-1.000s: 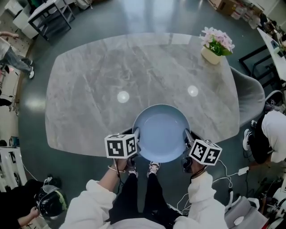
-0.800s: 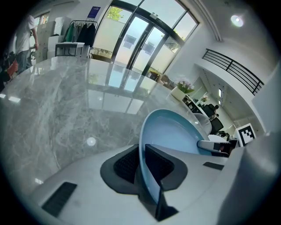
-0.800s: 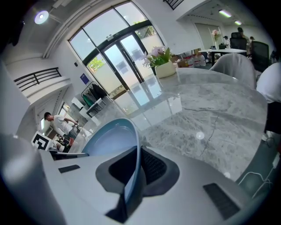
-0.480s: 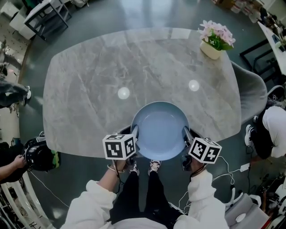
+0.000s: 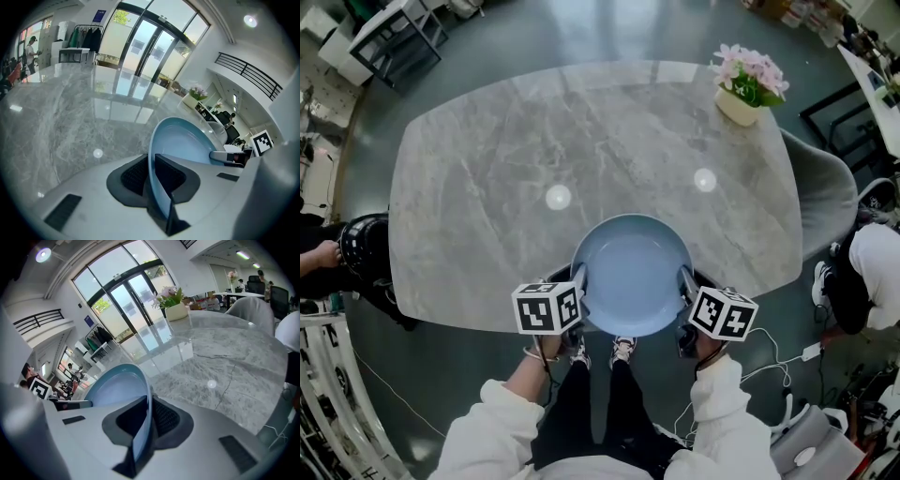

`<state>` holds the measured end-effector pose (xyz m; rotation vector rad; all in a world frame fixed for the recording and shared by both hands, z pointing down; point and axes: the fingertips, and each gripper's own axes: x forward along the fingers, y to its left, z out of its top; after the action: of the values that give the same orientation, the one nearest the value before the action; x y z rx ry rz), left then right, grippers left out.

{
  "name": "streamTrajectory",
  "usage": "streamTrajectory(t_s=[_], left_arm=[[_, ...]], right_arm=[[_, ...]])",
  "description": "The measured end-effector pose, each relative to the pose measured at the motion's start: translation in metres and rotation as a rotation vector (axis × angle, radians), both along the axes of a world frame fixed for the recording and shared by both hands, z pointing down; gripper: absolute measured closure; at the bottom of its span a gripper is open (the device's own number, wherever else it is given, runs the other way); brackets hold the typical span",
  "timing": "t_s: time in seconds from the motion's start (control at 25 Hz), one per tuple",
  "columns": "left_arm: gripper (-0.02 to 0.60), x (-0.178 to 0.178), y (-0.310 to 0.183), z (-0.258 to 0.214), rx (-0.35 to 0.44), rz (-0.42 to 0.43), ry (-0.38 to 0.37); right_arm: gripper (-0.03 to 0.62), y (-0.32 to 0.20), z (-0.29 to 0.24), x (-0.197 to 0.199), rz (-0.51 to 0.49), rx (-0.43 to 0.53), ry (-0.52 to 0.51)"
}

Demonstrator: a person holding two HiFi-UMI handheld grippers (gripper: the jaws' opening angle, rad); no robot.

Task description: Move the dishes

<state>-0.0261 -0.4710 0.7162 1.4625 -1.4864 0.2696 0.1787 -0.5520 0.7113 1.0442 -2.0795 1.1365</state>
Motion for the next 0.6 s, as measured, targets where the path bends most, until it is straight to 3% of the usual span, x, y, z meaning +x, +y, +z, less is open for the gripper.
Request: streamTrajectory(t_s=[0.16, 0.24, 0.32, 0.6], left_arm=[[0.549, 0.0, -0.001, -0.001, 0.002, -0.002, -0.003], [0.492, 0.0, -0.002, -0.004, 0.011, -0.004, -0.002], [0.466, -0.001, -0.003, -0.006, 0.015, -0.005, -0.006], [0.451, -0.013, 0.004, -0.017, 0.008, -0.027, -0.052]], right_arm=[[0.513, -0.001, 0.0, 0.001, -0.003, 0.004, 0.017], [0.497, -0.002, -0.002, 0.002, 0.003, 0.009, 0.024], [0.434, -0.003, -0.005, 0.004, 0.008, 0.013, 0.026], [0.41, -0.008, -0.02, 0.018, 0.062, 0.035, 0.025]])
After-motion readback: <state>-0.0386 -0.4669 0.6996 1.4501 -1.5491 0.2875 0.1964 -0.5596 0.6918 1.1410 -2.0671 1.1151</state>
